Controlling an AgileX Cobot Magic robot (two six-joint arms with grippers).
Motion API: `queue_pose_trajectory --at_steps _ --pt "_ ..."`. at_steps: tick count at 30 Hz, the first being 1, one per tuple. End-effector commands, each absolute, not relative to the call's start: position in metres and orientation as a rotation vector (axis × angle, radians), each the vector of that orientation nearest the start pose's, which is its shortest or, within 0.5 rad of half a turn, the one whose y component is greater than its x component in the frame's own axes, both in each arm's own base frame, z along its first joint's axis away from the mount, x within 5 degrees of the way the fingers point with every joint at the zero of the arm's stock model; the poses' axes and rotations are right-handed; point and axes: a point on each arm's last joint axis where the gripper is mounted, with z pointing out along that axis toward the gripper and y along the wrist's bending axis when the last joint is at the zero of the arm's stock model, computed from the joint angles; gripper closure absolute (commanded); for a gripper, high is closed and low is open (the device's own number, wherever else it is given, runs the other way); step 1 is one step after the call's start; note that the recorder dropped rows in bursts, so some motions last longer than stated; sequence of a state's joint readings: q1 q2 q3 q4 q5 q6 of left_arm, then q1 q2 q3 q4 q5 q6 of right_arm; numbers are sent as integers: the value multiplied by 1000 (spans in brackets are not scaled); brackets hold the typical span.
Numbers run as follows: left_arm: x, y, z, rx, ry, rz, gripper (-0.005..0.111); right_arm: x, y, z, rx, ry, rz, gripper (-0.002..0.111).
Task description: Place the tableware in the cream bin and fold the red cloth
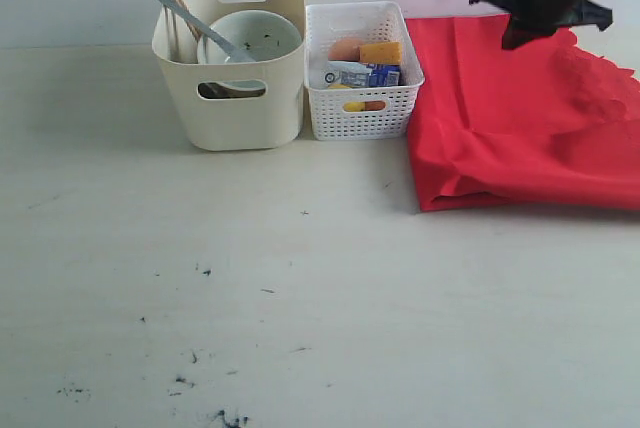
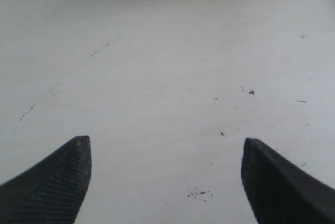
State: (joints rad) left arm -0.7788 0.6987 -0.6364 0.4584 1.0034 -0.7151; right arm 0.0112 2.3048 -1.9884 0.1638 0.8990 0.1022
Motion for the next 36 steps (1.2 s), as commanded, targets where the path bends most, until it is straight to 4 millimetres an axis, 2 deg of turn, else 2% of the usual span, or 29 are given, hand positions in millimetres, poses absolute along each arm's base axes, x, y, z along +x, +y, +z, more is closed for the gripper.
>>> queue_pose_trajectory --at_steps 1,6,10,13,16,24,29,36 --pt "104 -57 299 257 2326 -153 31 487 17 257 232 2614 247 108" --pt "108 -64 305 283 2240 -231 31 455 15 319 194 2583 210 108" --pt "110 -66 308 302 2194 -243 31 433 10 359 168 2521 141 108" --pt "110 -66 308 314 2187 -244 31 400 8 408 153 2422 116 108" --pt "110 -67 306 337 2185 -236 31 377 8 435 148 2364 120 108" --pt "109 -66 294 338 2224 -224 31 313 7 489 93 2277 103 108" --pt "109 -67 294 339 2220 -230 31 270 6 522 72 2165 96 108" --pt "107 -70 295 322 2226 -295 31 214 5 550 10 2031 63 108"
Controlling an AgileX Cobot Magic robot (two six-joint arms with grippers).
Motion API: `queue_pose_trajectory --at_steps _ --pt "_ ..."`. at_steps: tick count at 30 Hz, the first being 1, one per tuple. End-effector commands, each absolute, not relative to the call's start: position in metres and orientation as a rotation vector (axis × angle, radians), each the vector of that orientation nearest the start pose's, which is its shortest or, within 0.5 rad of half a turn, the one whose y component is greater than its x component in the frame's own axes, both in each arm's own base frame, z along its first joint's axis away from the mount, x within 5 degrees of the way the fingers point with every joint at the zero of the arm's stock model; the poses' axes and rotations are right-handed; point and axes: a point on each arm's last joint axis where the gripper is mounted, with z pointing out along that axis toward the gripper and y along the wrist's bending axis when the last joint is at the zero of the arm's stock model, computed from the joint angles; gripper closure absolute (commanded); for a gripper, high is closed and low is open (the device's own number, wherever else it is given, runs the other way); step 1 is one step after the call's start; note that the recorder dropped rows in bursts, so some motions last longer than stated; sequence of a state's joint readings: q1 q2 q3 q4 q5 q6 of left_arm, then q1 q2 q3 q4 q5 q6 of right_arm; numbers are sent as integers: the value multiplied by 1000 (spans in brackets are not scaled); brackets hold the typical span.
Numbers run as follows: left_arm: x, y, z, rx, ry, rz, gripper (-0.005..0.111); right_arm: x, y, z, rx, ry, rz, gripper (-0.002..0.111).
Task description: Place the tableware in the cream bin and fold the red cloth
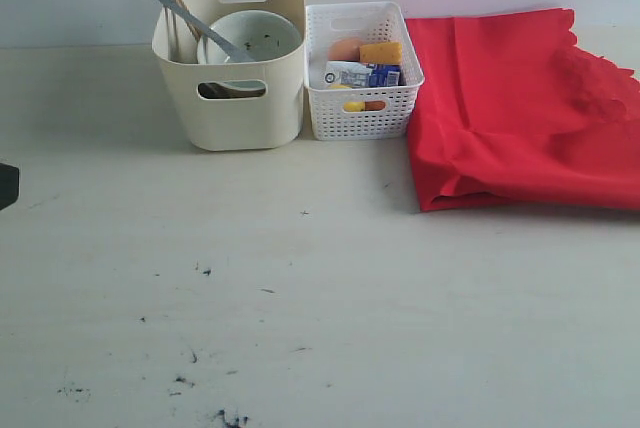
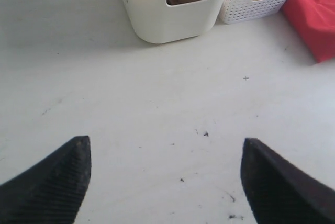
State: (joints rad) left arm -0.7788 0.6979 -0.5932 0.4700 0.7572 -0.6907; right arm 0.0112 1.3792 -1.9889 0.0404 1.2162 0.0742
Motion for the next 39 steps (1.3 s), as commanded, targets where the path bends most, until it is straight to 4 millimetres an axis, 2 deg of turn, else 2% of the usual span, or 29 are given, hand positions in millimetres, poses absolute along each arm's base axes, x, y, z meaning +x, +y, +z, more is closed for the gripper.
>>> queue_pose_trajectory --at_steps 1,6,11,16,21,32,39 --pt "108 -71 295 323 2217 -311 31 206 5 552 -1 2013 57 108" --pt "108 -76 299 315 2174 -400 31 171 5 545 -9 1979 51 108" --pt "106 -78 306 317 2110 -466 31 131 4 523 -7 1937 51 108" --pt "96 -69 320 366 2014 -467 31 95 4 496 -4 1852 51 108" --pt "80 -51 333 379 1933 -457 31 68 3 467 -2 1779 51 108" --pt "45 -8 330 359 1934 -378 31 39 2 401 -43 1755 15 108" --pt "33 4 331 371 1864 -378 31 39 2 365 -91 1791 -25 108"
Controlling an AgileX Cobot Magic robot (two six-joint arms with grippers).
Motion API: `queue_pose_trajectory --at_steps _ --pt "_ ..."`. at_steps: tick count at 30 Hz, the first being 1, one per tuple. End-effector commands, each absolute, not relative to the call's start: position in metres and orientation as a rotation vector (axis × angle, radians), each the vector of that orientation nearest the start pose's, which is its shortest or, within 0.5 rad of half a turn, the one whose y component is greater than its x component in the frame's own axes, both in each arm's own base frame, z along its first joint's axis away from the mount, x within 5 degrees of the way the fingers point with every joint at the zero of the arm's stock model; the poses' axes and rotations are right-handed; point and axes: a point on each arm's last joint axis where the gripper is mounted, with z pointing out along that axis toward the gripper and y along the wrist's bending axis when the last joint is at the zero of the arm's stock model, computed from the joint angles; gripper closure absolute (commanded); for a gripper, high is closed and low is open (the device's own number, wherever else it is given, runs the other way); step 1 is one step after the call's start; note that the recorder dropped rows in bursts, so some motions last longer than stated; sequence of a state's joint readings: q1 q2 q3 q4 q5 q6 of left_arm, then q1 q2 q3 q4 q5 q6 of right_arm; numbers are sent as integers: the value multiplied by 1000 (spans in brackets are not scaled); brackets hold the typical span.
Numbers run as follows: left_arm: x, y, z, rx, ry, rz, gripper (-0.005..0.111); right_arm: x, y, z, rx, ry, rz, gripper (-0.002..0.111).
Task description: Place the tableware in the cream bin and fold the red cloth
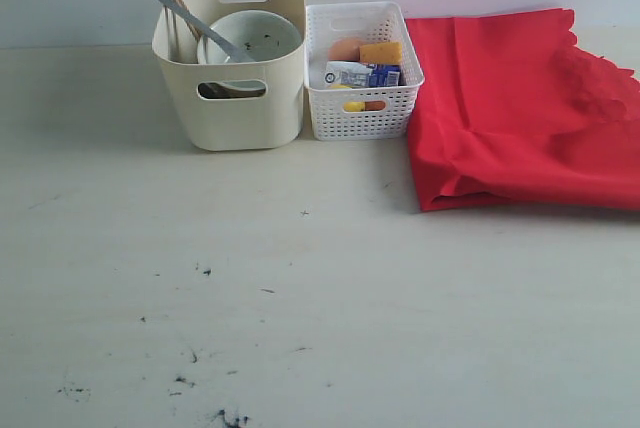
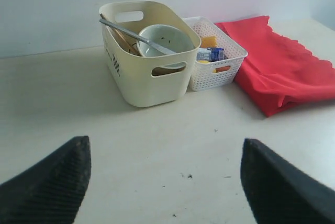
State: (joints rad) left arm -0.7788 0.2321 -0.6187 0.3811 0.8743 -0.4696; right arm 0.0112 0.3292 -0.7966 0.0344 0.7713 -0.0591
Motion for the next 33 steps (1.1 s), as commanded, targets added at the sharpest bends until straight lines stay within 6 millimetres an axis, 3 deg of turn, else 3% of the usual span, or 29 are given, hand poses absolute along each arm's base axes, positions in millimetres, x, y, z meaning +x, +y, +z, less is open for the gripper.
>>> queue_pose_trajectory --at_steps 1,8,13,33 --pt "32 5 331 387 1855 -367 31 41 2 359 -91 1799 -24 108" --pt "34 1 327 509 1781 -298 31 60 3 319 -78 1827 1 108" --pt "34 0 328 510 1767 -308 31 68 4 303 -70 1786 7 108" --pt "34 0 328 510 1768 -307 31 67 6 299 -46 1828 67 108"
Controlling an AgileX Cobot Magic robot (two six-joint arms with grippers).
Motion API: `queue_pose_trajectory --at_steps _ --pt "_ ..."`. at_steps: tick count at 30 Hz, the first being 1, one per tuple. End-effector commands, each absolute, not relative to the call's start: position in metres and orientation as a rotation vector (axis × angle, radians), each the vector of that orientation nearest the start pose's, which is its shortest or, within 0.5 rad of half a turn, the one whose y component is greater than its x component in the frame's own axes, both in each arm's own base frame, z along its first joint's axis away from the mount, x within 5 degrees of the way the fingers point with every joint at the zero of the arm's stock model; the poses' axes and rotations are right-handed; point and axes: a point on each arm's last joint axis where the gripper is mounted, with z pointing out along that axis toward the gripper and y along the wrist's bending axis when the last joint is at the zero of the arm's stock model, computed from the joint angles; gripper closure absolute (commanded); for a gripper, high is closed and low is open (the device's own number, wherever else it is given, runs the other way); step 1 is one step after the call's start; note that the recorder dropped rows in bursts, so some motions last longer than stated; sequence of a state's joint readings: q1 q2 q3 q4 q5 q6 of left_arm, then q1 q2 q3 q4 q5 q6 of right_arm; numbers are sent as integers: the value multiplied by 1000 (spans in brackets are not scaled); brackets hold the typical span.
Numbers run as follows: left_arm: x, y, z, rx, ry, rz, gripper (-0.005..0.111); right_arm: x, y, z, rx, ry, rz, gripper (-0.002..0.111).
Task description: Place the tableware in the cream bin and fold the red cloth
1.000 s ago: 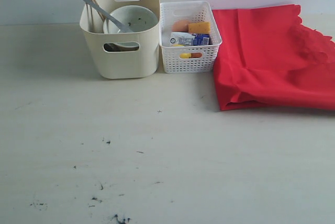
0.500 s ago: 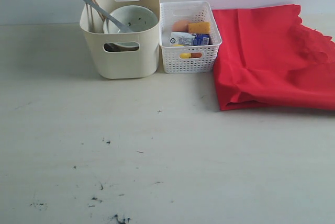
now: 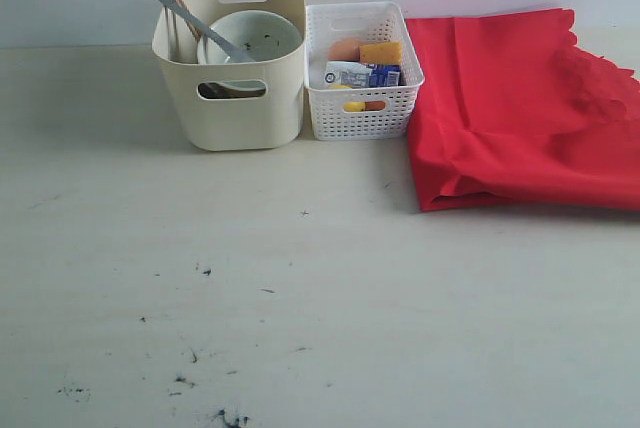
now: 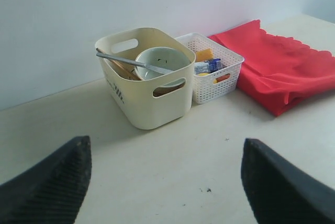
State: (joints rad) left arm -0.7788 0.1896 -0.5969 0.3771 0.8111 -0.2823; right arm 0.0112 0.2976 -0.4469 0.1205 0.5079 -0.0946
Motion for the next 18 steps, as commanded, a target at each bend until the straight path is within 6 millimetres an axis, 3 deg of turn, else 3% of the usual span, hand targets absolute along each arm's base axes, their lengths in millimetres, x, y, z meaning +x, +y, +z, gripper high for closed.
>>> queue_pose_trajectory --at_steps 1,11,18 --pt "34 0 328 510 1768 -307 31 67 6 299 -46 1828 67 108" --pt "37 -13 310 517 1800 -427 31 67 6 299 -46 1828 67 108" --pt "47 -31 294 488 1608 -526 31 67 6 299 -46 1828 67 108"
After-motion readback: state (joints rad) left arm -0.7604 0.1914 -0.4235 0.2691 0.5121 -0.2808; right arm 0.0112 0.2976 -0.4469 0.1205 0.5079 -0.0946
